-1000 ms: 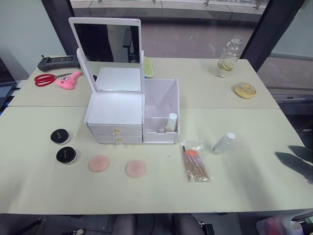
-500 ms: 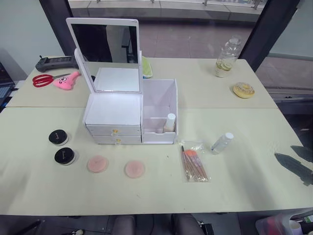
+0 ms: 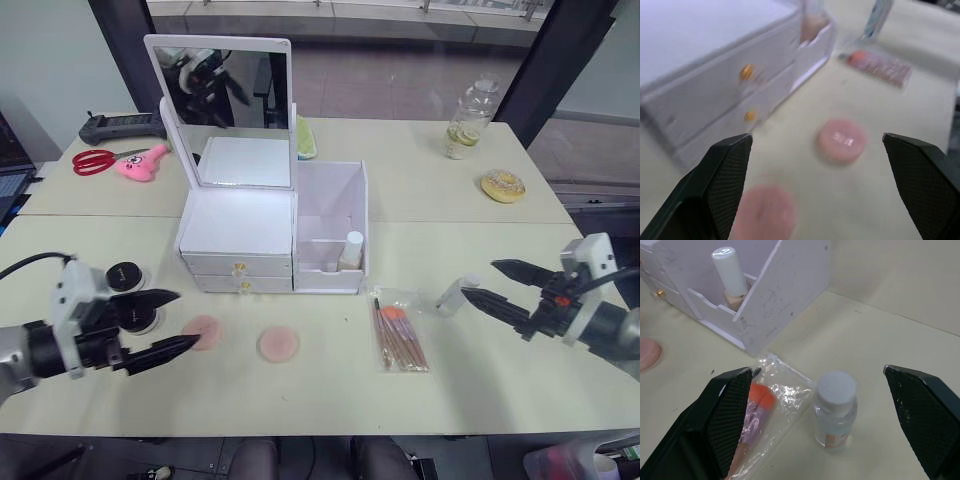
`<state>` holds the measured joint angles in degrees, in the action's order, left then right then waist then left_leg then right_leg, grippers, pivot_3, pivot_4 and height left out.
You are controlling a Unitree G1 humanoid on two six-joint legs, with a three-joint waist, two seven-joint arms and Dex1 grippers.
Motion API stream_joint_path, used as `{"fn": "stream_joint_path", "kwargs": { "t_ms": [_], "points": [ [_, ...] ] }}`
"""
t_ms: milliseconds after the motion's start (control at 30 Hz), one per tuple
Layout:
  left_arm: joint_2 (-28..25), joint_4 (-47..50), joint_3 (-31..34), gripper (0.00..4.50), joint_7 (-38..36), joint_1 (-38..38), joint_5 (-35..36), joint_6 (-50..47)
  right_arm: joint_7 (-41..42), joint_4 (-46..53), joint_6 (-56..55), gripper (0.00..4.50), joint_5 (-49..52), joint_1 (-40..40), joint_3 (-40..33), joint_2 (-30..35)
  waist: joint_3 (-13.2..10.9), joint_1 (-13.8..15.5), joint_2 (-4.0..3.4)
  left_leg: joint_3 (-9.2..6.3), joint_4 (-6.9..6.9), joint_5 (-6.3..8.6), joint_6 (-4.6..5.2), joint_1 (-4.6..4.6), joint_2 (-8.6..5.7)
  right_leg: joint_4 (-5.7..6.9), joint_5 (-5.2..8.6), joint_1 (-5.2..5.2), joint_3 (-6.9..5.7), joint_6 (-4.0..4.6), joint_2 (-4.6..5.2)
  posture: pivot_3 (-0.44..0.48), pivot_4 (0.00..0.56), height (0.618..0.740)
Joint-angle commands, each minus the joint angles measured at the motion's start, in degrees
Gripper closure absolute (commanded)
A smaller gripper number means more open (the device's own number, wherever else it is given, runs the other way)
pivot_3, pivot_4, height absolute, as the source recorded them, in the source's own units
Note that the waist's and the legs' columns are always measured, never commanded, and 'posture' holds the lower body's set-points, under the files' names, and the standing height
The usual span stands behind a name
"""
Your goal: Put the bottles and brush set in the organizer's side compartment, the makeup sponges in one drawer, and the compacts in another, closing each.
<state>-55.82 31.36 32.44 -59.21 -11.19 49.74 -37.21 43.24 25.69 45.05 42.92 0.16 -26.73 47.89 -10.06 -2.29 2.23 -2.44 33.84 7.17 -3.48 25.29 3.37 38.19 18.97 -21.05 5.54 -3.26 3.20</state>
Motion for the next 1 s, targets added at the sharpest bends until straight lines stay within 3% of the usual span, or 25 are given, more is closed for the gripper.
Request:
{"fn": "stream_joint_path", "kwargs": {
  "t_ms": [33, 200, 767, 867, 1000],
  "points": [
    [-1.47, 7.04, -0.69, 0.00, 4.71, 3.37, 7.22, -4.65, -2.22, -1.23, -0.46, 0.02, -1.73, -1.63, 1.74, -0.38, 0.00, -0.10, 0.00, -0.03, 0.01, 0.00, 0.00, 0.00, 0.01, 0.00, 0.00, 0.01, 0.00, 0.00, -0.03, 0.000, 0.150, 0.740],
    [-2.59, 11.01, -0.97, 0.00, 7.51, 5.34, 12.29, -7.66, -3.52, -3.10, -1.01, 0.02, -2.74, -2.84, 3.39, -1.80, -0.01, -0.17, -0.04, -0.03, 0.03, 0.00, 0.00, 0.00, 0.00, 0.01, -0.01, 0.01, 0.04, -0.02, -0.06, 0.000, 0.150, 0.740],
    [-3.41, 12.33, -0.22, 0.00, 12.02, 6.94, 15.30, -9.19, -2.96, -5.71, -2.46, 0.02, -4.26, -3.64, 5.29, -4.17, -0.01, -0.08, -0.05, -0.09, 0.06, 0.00, 0.00, 0.00, 0.00, 0.03, -0.01, 0.03, 0.02, -0.02, -0.11, 0.000, 0.150, 0.740],
    [-3.48, 12.34, -0.27, 0.00, 12.34, 6.89, 15.55, -9.23, -2.94, -6.09, -2.64, 0.63, -4.46, -3.93, 5.49, -4.31, -0.01, -0.08, -0.05, -0.10, 0.07, 0.00, 0.00, 0.00, 0.00, 0.03, -0.01, 0.03, 0.02, -0.02, -0.11, 0.000, 0.150, 0.740],
    [-3.66, 12.45, -0.22, 0.00, 12.56, 6.69, 15.89, -9.25, -3.06, -6.12, -2.62, 1.98, -4.37, -4.09, 5.45, -4.59, -0.01, -0.08, -0.05, -0.10, 0.07, 0.00, 0.00, 0.00, 0.00, 0.03, -0.01, 0.03, 0.02, -0.02, -0.11, 0.000, 0.150, 0.740]
  ]
}}
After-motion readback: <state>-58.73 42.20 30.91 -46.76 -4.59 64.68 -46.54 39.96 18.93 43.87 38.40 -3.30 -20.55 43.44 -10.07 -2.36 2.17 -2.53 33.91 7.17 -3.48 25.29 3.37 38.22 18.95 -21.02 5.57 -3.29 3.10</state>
